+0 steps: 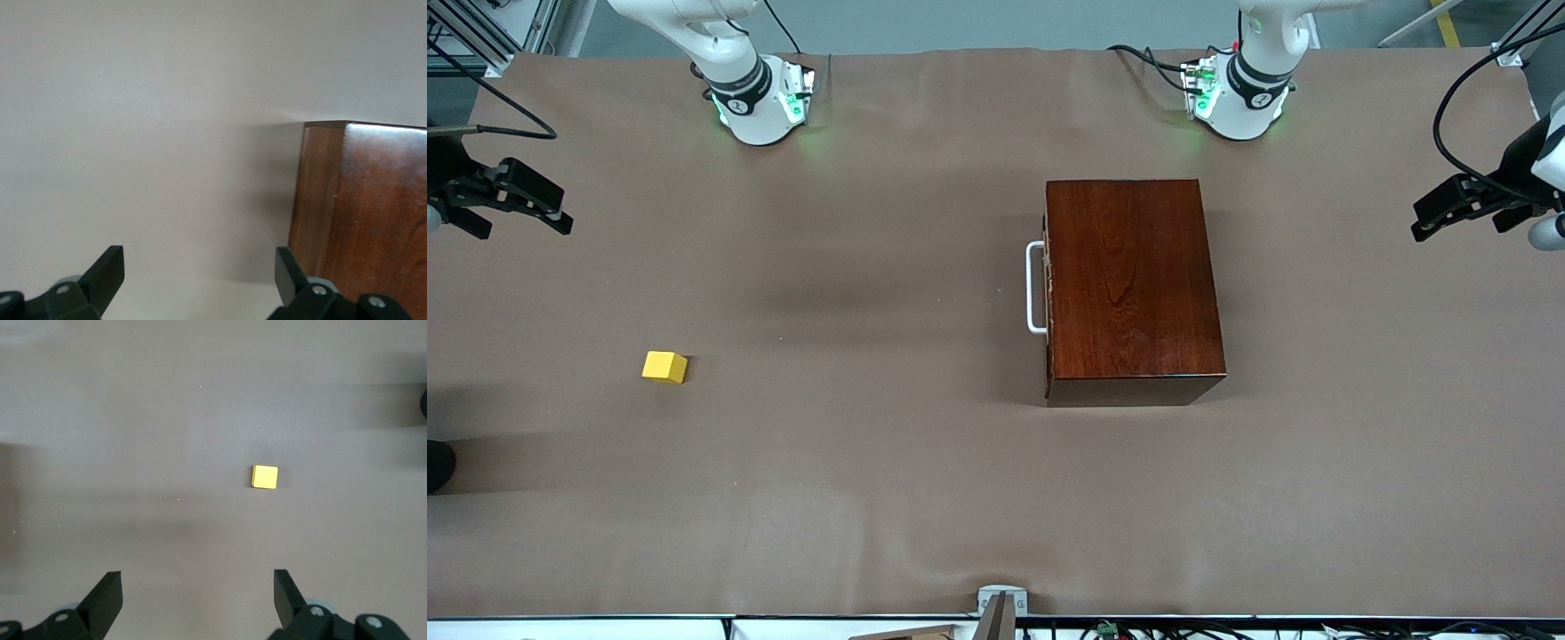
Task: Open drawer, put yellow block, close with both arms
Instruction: 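Reach the left gripper to the white drawer handle of the box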
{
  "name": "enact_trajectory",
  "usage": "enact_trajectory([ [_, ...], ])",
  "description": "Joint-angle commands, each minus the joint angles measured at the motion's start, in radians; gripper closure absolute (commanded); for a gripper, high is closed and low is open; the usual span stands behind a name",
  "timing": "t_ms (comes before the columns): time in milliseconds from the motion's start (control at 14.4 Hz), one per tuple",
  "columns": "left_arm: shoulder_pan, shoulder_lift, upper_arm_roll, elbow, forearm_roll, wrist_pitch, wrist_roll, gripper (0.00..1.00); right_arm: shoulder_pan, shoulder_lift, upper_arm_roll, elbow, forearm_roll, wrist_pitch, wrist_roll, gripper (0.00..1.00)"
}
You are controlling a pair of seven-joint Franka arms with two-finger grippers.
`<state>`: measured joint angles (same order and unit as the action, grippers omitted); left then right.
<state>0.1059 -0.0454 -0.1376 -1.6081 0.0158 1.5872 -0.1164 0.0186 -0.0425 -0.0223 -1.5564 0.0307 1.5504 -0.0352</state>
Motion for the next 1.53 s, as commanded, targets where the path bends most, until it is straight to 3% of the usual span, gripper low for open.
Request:
enact_trajectory([
  [0,0.005,-0.001,-0.014,0.023,-0.023,-0.015,0.027,0.0,0.008,0.009,-0.002,0.018,-0.014,-0.029,-0.002,0.0],
  [486,0.0,0.001,-0.02,0.04,-0.016,-0.013,0.011,0.0,0.004,0.009,-0.005,0.012,-0.04,-0.039,-0.002,0.0],
  [694,-0.014,0.065,-0.106,0.111,-0.007,-0.012,0.008,0.0,0.001,0.012,-0.004,0.012,-0.041,-0.038,-0.002,0.0],
  [902,-0.054,0.142,-0.181,0.123,-0.014,-0.004,-0.02,0.0,0.003,0.012,-0.004,0.012,-0.04,-0.036,0.001,0.0],
  [1110,-0.197,0.273,-0.191,0.225,-0.007,0.007,-0.144,0.0,0.0,0.013,-0.004,0.012,-0.04,-0.036,0.003,0.0],
  [1457,-0.49,0.475,-0.175,0.349,0.121,0.052,-0.438,0.0,0.003,0.013,-0.004,0.013,-0.04,-0.029,0.001,0.0],
])
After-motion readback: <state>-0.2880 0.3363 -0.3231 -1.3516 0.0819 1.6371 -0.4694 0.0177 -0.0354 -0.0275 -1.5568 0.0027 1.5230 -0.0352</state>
